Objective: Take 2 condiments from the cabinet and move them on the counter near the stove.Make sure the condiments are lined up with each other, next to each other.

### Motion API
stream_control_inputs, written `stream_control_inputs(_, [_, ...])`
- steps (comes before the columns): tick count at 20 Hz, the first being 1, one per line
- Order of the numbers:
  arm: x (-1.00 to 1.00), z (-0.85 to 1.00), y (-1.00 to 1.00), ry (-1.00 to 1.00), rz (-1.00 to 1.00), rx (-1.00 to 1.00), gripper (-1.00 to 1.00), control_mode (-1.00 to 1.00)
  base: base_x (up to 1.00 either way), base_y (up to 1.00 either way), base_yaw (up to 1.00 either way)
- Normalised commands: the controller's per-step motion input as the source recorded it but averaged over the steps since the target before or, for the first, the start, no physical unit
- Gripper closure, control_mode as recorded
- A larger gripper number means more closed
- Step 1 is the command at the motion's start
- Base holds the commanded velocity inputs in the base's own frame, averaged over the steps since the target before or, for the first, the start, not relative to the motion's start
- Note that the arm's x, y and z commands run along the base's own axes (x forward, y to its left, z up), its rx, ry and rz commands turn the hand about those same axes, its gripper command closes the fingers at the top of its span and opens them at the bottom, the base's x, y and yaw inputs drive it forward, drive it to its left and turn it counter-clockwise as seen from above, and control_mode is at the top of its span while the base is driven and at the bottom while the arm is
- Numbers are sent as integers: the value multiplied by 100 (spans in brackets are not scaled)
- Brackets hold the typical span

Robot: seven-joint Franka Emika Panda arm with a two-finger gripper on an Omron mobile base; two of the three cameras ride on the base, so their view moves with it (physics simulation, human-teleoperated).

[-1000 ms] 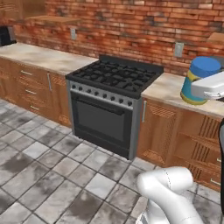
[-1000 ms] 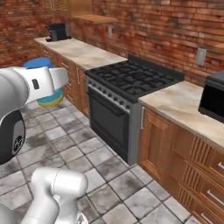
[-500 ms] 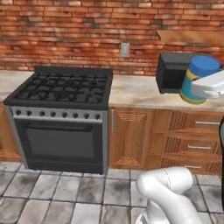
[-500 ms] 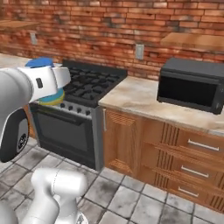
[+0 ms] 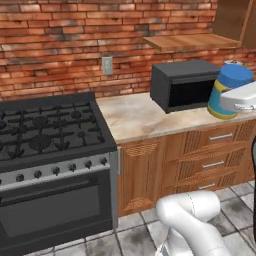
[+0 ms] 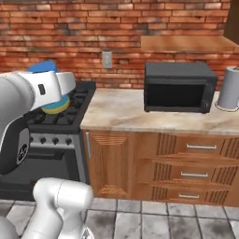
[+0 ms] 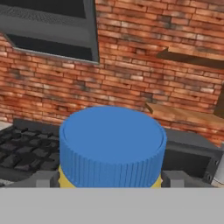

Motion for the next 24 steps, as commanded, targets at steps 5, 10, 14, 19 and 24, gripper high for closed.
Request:
stream_control_inputs(5, [0,0,0,0,0,0,100,100,65,99,-43])
stream_control_inputs(10, [0,0,0,0,0,0,100,100,55,73,-26])
stream_control_inputs(14, [0,0,0,0,0,0,100,100,43,60,-10])
stream_control_inputs(19, [0,0,0,0,0,0,100,100,49,51,-3])
stream_control_inputs(24, [0,0,0,0,0,0,100,100,40,24,-1])
